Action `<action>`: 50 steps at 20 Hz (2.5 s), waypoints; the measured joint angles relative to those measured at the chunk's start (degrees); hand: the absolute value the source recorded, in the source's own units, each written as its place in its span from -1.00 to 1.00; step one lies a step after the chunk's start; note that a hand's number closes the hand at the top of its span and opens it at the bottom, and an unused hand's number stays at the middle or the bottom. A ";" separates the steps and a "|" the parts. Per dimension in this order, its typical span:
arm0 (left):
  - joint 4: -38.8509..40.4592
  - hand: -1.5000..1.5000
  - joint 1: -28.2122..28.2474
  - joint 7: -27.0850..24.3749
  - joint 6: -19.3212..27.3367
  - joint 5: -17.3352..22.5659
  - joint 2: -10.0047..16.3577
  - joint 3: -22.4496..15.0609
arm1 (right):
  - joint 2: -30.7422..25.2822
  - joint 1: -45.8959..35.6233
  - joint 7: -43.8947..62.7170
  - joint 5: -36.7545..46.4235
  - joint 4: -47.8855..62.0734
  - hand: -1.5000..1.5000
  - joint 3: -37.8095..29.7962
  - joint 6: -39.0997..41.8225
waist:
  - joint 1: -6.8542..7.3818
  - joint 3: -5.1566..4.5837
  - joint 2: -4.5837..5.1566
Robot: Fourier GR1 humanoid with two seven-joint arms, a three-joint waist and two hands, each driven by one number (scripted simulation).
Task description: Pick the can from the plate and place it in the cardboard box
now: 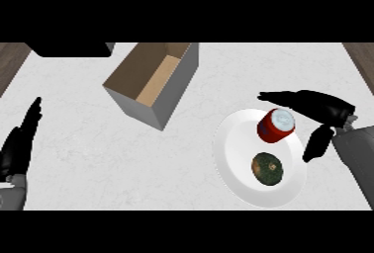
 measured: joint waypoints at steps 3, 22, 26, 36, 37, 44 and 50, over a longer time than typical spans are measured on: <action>-0.60 0.00 0.75 0.08 -0.12 -0.61 -0.78 -0.13 | 1.46 0.64 1.88 2.38 0.64 -1.00 0.47 -0.13 | 0.06 0.00 0.01; -1.32 0.00 -0.01 0.63 -2.79 -1.39 -0.78 2.38 | 8.68 -3.92 -1.90 15.45 12.58 1.00 -3.29 -25.83 | 0.39 0.02 0.12; -1.63 0.00 -0.50 0.81 -2.44 -2.29 -2.10 1.42 | 10.12 -11.78 -3.92 17.14 24.35 1.00 -5.63 -30.32 | 1.13 0.05 0.41; 0.06 0.00 -1.11 -0.62 -2.76 -2.38 -2.00 2.41 | 9.31 -22.96 -10.13 15.84 34.01 1.00 -12.72 -42.54 | 1.14 0.07 0.41; 0.00 0.00 -1.03 -0.40 -2.75 -2.46 -1.91 2.52 | 9.50 -23.41 -11.28 15.30 33.44 1.00 -13.04 -43.01 | 1.01 0.06 0.34; 0.11 0.00 -1.30 0.23 -3.31 -2.51 -1.73 3.05 | 13.57 -28.06 -12.68 11.74 28.72 1.00 -13.28 -38.87 | 0.36 0.01 0.03; 0.11 0.00 -0.48 -0.86 -2.73 -3.31 -2.75 2.57 | 19.90 -34.73 -7.54 8.19 30.05 1.00 -14.73 -34.50 | 0.77 -0.01 0.11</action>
